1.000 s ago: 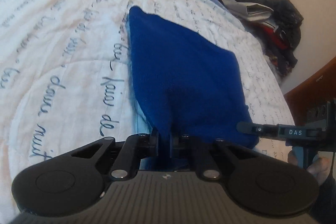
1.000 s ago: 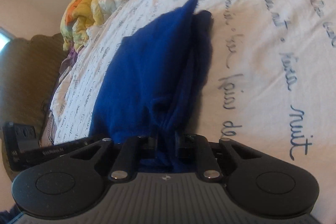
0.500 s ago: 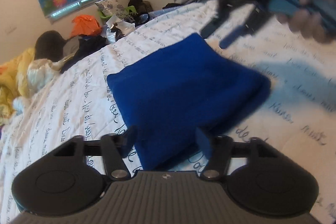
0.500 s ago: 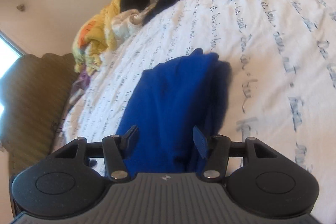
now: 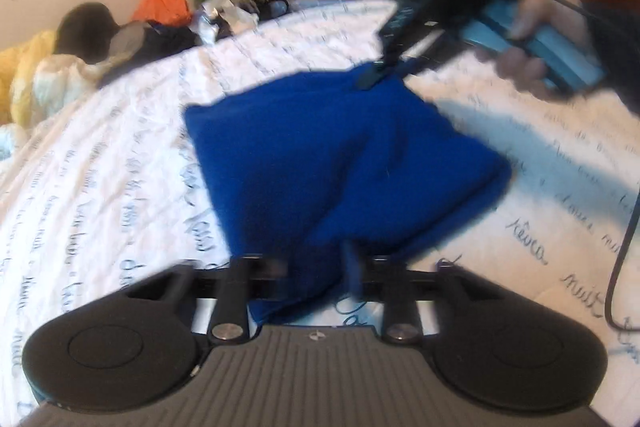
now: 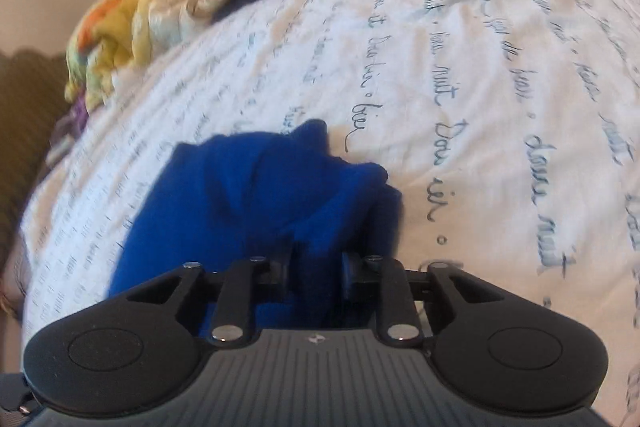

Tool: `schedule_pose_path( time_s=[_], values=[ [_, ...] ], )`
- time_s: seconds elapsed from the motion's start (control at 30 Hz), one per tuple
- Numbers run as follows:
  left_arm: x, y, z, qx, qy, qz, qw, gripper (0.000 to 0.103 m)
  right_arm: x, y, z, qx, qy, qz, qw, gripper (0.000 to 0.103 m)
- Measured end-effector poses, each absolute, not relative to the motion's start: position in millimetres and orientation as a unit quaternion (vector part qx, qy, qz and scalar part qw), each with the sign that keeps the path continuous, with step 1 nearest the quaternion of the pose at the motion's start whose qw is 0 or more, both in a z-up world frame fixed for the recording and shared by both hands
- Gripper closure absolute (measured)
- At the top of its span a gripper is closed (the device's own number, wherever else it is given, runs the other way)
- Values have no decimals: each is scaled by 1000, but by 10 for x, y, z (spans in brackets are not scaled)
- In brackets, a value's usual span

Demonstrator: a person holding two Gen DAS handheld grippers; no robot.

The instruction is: Fold small clothes

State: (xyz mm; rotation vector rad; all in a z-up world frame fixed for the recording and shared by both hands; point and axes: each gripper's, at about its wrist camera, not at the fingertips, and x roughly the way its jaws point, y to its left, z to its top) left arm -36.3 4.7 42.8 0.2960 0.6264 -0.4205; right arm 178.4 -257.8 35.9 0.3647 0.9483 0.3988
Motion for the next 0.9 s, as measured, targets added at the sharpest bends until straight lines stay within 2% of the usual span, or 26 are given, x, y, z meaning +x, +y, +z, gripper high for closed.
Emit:
schedule_pose_path(
  time_s=[0.03, 0.07, 0.1, 0.13, 0.17, 0.3, 0.37, 0.4, 0.43, 0.5, 0.63, 0.73, 0.77, 0.8, 0.83, 0.9],
  values=[
    [-454, 86, 456, 153, 287, -202, 924, 31, 1668, -2662, 419, 197, 446, 193, 852, 69],
    [-530, 109, 464, 168, 273, -200, 926, 25, 1514, -2762, 482, 225, 433, 205, 849, 63],
    [-587, 120, 452, 186, 263, -200, 925, 21, 1359, -2831, 522, 248, 418, 225, 844, 48],
    [-613, 109, 422, 208, 264, -199, 921, 22, 1230, -2857, 546, 261, 413, 245, 837, 44],
    [-607, 93, 386, 224, 269, -196, 916, 23, 1141, -2828, 570, 259, 422, 260, 829, 44],
    [-471, 42, 264, 250, 285, -175, 909, 40, 928, -2694, 467, 217, 468, 265, 814, 44],
    [-419, 30, 273, 236, 285, -179, 912, 40, 906, -2596, 357, 199, 488, 257, 810, 45],
    [-400, 11, 263, 234, 286, -178, 912, 48, 900, -2571, 317, 198, 491, 260, 808, 48],
    [-388, 1, 260, 229, 288, -180, 912, 67, 880, -2547, 285, 193, 488, 261, 810, 66],
    [-356, 13, 287, 205, 297, -181, 915, 83, 900, -2514, 251, 178, 490, 268, 811, 97],
    [-383, 132, 350, 173, 313, -181, 916, 86, 778, -2671, 434, 157, 459, 268, 833, 98],
    [-410, 148, 283, 175, 314, -183, 915, 84, 784, -2764, 224, 158, 481, 250, 826, 96],
    [-424, 159, 316, 174, 318, -187, 913, 81, 767, -2787, 187, 173, 476, 248, 826, 94],
    [-439, 197, 362, 164, 323, -194, 912, 72, 757, -2805, 198, 186, 477, 244, 824, 91],
    [-457, 265, 426, 144, 325, -203, 912, 61, 754, -2823, 250, 194, 484, 237, 820, 82],
    [-495, 410, 584, 92, 308, -215, 922, 49, 687, -2885, 428, 205, 449, 233, 838, 72]
  ],
)
